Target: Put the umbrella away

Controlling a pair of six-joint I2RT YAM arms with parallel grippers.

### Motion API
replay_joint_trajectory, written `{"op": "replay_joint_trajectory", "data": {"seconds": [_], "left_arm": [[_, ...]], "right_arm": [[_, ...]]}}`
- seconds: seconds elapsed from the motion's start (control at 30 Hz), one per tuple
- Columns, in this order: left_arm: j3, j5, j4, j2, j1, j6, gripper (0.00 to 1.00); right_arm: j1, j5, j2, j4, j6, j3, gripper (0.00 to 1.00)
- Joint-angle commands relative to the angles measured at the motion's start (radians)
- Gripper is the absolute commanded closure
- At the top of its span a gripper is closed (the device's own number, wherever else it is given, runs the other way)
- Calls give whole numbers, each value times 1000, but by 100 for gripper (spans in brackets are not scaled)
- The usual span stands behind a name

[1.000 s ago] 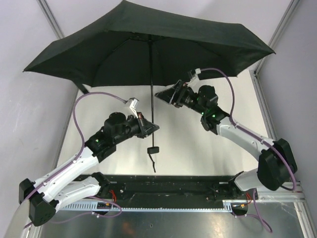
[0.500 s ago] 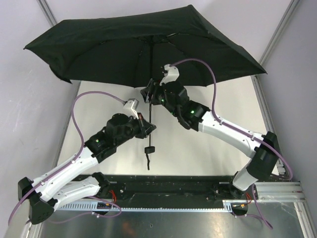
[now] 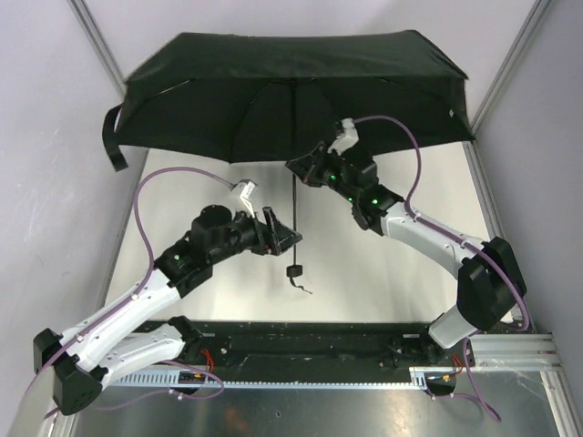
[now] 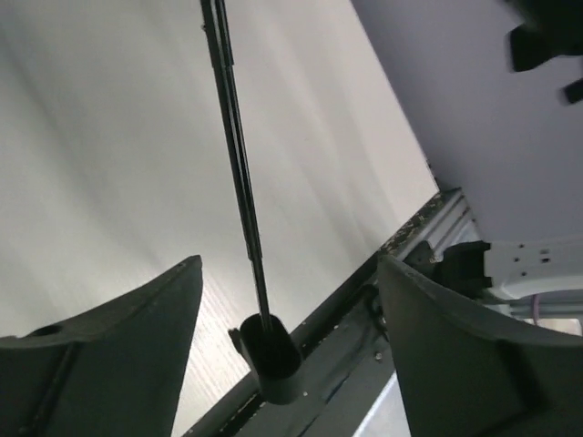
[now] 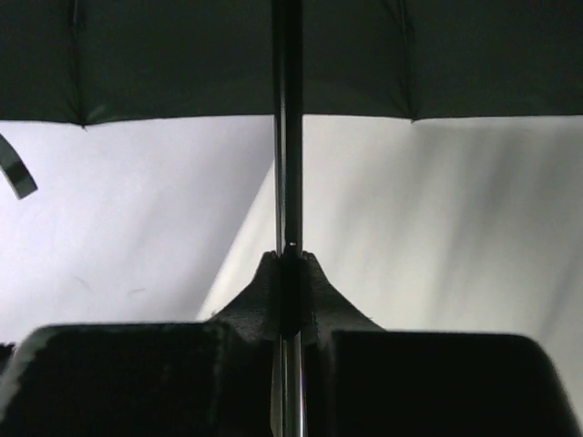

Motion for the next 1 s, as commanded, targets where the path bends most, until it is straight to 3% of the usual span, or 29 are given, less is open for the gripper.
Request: {"op": "replay_joint_trajectory", "data": {"seconds": [0.0, 0.17, 0.3, 0.37, 0.53, 0.6, 0.7, 0.77, 0.87, 0.97], "left_arm": [[-38, 222, 136, 18, 72, -69, 16], [-115, 390, 344, 84, 91, -158, 16], [-112, 432, 377, 144, 91, -171, 23], [-111, 435, 379, 160, 90, -172, 36], [-125, 429, 380, 162, 90, -177, 89], [-138, 416, 379, 155, 91, -189, 97], [-150, 402, 378, 148, 89, -203, 100], [-154, 399, 377, 146, 86, -210, 100], [-158, 397, 376, 143, 79, -217, 100], [-160, 394, 373, 136, 74, -218, 100]], "right_arm": [[-75, -252, -87, 381, 266, -141, 100], [-88, -272, -108, 555, 426, -229, 100], [-72, -252, -105, 619, 490, -250, 100], [-64, -254, -94, 659, 517, -252, 100], [-66, -209, -90, 638, 515, -253, 99], [-74, -176, -80, 625, 511, -248, 83], [-82, -87, -63, 585, 494, -225, 52], [-83, -21, -46, 569, 470, -197, 37], [-90, 61, 1, 558, 426, -128, 27], [-99, 110, 66, 535, 385, -24, 24]]}}
